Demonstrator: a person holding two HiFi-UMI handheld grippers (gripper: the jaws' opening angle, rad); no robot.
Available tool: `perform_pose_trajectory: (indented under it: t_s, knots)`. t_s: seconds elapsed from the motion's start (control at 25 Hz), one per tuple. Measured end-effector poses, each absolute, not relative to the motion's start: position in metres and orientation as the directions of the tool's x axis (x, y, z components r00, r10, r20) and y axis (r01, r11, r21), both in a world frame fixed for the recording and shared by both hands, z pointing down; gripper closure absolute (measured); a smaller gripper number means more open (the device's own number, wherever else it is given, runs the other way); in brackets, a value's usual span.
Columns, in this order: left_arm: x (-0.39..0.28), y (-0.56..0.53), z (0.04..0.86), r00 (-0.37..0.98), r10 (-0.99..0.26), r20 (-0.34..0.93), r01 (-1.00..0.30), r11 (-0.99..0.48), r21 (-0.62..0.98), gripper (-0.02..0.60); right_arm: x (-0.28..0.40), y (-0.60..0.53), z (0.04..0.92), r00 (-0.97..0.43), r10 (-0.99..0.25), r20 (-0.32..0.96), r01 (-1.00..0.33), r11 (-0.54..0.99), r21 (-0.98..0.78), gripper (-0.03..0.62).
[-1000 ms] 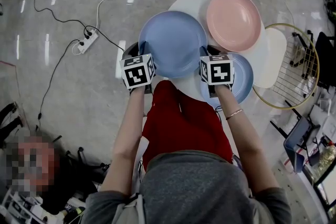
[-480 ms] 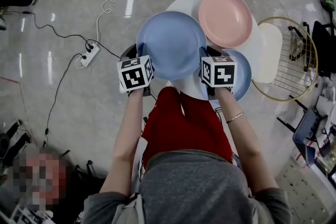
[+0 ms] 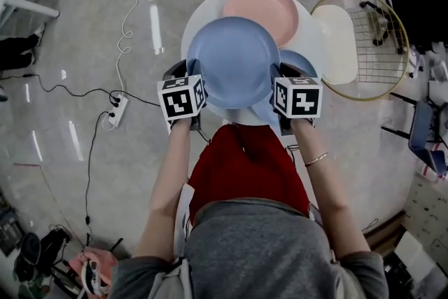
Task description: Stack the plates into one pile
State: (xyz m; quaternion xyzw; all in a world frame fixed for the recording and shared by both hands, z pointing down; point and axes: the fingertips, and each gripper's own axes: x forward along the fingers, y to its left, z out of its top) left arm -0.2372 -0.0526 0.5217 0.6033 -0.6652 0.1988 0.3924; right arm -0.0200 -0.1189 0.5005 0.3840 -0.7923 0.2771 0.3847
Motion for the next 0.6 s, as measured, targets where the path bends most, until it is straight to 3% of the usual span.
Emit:
perform_pose_trajectory:
  t_s: [0.6]
  knots:
    - [-0.083, -0.094, 0.527, 0.281, -0.559, 0.780, -0.960, -0.168, 0.225, 0.495, 0.143, -0.094, 0.503, -0.237, -0.515, 0.824, -0.965, 0.224, -0.137, 0.522]
